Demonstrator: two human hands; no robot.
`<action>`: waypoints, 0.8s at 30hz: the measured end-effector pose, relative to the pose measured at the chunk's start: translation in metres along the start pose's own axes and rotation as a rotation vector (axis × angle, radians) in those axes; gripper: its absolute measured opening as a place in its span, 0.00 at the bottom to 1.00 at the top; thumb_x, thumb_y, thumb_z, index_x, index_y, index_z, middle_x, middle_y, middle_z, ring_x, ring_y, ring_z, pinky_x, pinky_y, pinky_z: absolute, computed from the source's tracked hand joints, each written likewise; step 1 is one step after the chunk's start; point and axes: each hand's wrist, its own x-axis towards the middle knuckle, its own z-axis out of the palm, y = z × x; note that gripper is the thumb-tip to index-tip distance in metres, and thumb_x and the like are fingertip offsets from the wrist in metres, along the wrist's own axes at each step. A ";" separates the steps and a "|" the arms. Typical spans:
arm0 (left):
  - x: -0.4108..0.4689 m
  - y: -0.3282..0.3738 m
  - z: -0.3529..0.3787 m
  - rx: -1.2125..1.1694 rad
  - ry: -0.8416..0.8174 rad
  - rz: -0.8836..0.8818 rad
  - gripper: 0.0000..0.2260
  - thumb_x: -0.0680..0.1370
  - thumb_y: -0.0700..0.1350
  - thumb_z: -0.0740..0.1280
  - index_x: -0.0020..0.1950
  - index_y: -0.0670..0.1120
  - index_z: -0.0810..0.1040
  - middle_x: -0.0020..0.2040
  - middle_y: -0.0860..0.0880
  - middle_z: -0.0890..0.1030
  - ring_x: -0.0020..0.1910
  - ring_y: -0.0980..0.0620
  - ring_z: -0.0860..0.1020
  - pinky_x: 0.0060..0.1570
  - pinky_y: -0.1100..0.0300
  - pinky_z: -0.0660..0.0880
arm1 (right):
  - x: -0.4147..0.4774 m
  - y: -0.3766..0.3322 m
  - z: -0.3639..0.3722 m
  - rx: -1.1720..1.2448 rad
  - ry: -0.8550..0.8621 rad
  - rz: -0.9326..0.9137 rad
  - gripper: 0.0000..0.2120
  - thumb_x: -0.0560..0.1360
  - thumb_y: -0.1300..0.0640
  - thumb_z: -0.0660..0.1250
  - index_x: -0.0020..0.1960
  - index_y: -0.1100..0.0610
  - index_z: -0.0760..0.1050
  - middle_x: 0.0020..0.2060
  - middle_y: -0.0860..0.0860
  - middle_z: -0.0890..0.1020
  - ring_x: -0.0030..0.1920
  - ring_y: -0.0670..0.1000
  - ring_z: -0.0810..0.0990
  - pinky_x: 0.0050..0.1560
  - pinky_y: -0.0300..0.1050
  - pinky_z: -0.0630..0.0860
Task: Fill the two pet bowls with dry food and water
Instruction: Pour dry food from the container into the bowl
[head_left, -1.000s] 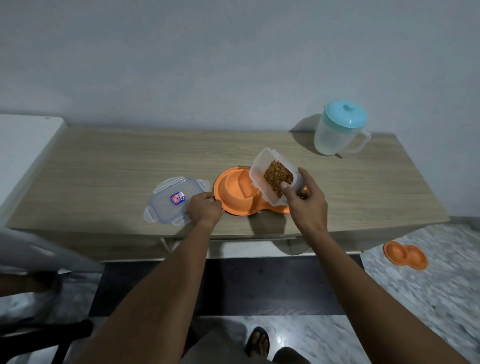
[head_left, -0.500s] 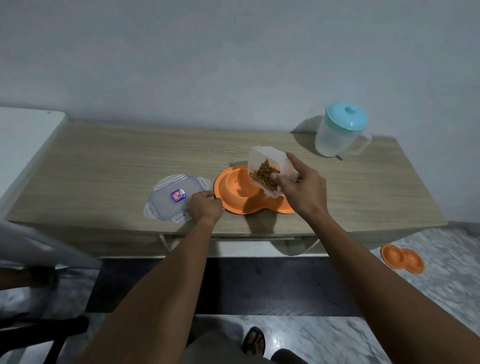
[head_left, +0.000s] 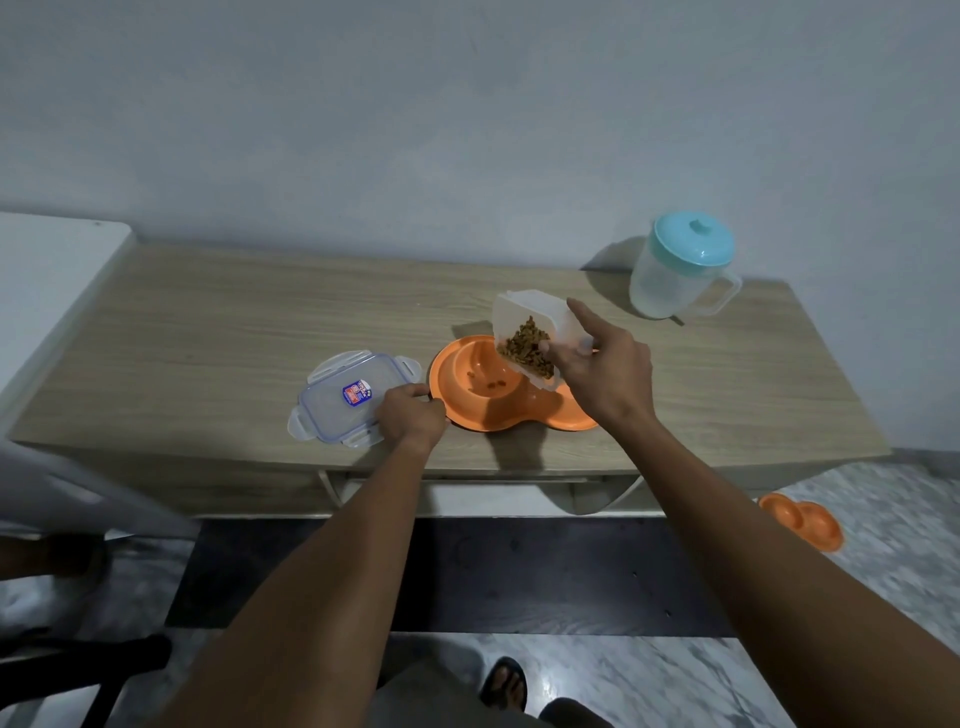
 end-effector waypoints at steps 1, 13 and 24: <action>0.000 0.000 0.000 0.002 0.002 -0.003 0.16 0.67 0.37 0.72 0.54 0.45 0.84 0.38 0.43 0.86 0.37 0.43 0.86 0.44 0.47 0.84 | 0.000 -0.001 0.000 0.003 -0.001 -0.001 0.30 0.74 0.43 0.74 0.75 0.43 0.71 0.56 0.54 0.86 0.59 0.53 0.81 0.53 0.39 0.69; 0.002 -0.001 0.002 -0.017 0.007 -0.010 0.16 0.67 0.36 0.72 0.54 0.45 0.84 0.41 0.42 0.86 0.36 0.43 0.85 0.43 0.46 0.84 | 0.003 -0.011 -0.002 -0.077 0.011 -0.071 0.30 0.75 0.44 0.74 0.75 0.45 0.72 0.58 0.56 0.85 0.61 0.55 0.81 0.59 0.48 0.76; -0.005 0.003 -0.001 -0.009 0.019 0.010 0.15 0.71 0.36 0.72 0.57 0.45 0.83 0.44 0.43 0.87 0.39 0.44 0.86 0.44 0.48 0.84 | 0.006 -0.007 0.001 -0.038 0.003 -0.029 0.30 0.74 0.43 0.74 0.75 0.44 0.72 0.60 0.54 0.85 0.61 0.52 0.81 0.55 0.41 0.71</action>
